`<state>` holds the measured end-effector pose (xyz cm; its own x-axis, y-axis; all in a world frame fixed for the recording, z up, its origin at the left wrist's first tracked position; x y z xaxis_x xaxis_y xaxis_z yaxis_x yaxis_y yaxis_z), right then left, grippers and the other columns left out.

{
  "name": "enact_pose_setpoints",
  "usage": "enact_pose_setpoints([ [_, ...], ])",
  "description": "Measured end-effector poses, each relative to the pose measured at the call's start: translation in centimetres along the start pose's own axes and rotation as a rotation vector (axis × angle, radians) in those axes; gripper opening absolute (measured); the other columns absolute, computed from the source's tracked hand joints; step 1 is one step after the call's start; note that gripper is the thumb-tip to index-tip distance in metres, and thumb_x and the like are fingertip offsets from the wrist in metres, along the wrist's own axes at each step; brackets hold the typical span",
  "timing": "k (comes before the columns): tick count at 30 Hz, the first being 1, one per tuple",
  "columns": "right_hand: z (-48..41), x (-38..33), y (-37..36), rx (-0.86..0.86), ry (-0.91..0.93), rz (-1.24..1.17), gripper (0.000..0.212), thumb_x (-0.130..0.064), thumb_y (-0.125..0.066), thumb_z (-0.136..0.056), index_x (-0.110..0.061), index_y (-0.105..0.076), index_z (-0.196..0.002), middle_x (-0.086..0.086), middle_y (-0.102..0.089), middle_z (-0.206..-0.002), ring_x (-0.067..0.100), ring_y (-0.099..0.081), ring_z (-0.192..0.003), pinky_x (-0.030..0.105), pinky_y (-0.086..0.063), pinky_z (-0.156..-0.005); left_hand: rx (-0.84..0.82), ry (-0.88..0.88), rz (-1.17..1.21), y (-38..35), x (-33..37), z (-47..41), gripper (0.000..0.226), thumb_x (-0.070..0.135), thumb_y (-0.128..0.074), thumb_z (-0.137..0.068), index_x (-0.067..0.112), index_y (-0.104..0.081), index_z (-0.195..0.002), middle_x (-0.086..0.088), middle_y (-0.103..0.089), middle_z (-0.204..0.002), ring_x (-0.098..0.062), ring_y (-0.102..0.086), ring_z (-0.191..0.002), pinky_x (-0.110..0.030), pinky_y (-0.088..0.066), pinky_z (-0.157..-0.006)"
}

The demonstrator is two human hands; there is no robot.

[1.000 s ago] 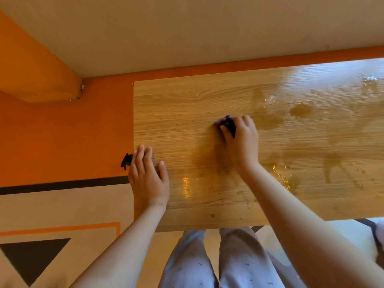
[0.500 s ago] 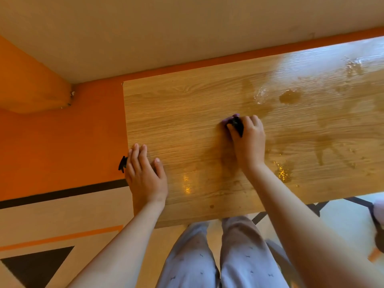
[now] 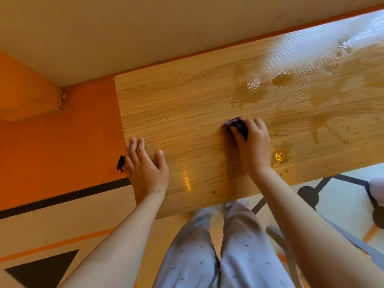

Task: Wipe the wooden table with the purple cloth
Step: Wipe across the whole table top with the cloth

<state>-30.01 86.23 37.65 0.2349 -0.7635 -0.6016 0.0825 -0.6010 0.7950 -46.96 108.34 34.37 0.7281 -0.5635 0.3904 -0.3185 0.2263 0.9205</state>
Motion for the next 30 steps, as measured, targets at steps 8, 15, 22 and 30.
enact_pose_setpoints([
  [8,9.4,-7.5,-4.9,-0.166,0.208,-0.071,0.028,-0.029,-0.052,-0.084,-0.003,-0.060,-0.085,0.010,-0.054,-0.084,0.024,-0.049,-0.081,0.033,-0.044,-0.061,-0.025,-0.007,-0.017,0.0,0.0,0.0,0.058,0.043,-0.041,-0.093,0.016,-0.037,-0.144,-0.004,-0.028,-0.157,-0.024,-0.020,-0.145,-0.049,-0.022,-0.115],
  [15,4.8,0.8,1.1,0.029,-0.045,-0.004,0.023,-0.023,-0.069,-0.083,-0.005,-0.067,-0.095,0.006,-0.047,-0.090,0.025,-0.049,-0.085,0.028,-0.040,-0.071,-0.021,-0.010,-0.022,0.1,0.1,0.0,0.057,0.042,-0.040,-0.094,0.015,-0.036,-0.145,-0.005,-0.028,-0.156,-0.024,-0.020,-0.145,-0.047,-0.020,-0.115],
  [22,8.2,-1.5,-0.3,-0.011,-0.074,0.011,0.020,-0.016,-0.076,-0.075,-0.006,-0.065,-0.089,0.007,-0.055,-0.083,0.021,-0.050,-0.078,0.021,-0.029,-0.064,-0.041,0.001,-0.013,0.3,0.4,0.0,0.056,0.039,-0.043,-0.095,0.014,-0.035,-0.145,-0.004,-0.026,-0.157,-0.023,-0.017,-0.146,-0.046,-0.017,-0.116],
  [30,10.2,-0.6,0.4,0.018,-0.052,0.064,0.020,-0.026,-0.071,-0.078,-0.011,-0.063,-0.090,0.004,-0.063,-0.085,0.023,-0.055,-0.079,0.031,-0.036,-0.069,-0.045,-0.006,-0.034,0.3,0.4,0.0,0.056,0.040,-0.041,-0.096,0.014,-0.034,-0.145,-0.004,-0.026,-0.157,-0.023,-0.015,-0.147,-0.045,-0.016,-0.116],
])
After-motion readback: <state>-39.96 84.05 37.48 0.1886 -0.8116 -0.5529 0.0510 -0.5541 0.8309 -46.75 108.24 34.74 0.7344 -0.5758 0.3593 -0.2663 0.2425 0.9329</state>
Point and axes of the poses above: each hand's wrist, its own z-axis away from the middle knuckle, its own y-axis out of the back of the hand, x = y × z, the point moved 5 cm from there along -z, towards the middle knuckle
